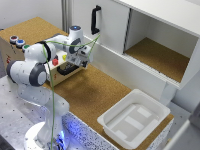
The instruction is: Grasp the drawer handle and open it
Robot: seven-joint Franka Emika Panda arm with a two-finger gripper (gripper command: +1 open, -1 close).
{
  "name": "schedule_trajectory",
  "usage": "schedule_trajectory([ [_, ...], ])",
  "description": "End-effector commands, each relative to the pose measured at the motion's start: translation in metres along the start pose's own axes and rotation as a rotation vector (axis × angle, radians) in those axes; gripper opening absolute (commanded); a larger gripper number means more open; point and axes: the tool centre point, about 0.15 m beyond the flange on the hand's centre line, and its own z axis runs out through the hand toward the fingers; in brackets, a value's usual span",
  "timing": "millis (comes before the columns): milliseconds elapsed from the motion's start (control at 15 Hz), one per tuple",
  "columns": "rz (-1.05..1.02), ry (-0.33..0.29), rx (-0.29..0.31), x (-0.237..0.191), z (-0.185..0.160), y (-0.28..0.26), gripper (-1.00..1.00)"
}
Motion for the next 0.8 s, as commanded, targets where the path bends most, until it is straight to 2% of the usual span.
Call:
schedule_trajectory([
  [0, -0.054, 0.046, 0.055, 0.004, -0.029, -0.016, 1.0],
  [200, -0.056, 0.051, 0.005, 0.009, -0.048, -0.016, 1.0],
  [467, -0.131, 0.105, 0.011, 0.012, -0.088, -0.025, 1.0],
  [733, -0.242, 0.131, 0.009, 0.014, -0.117, -0.043, 1.0],
])
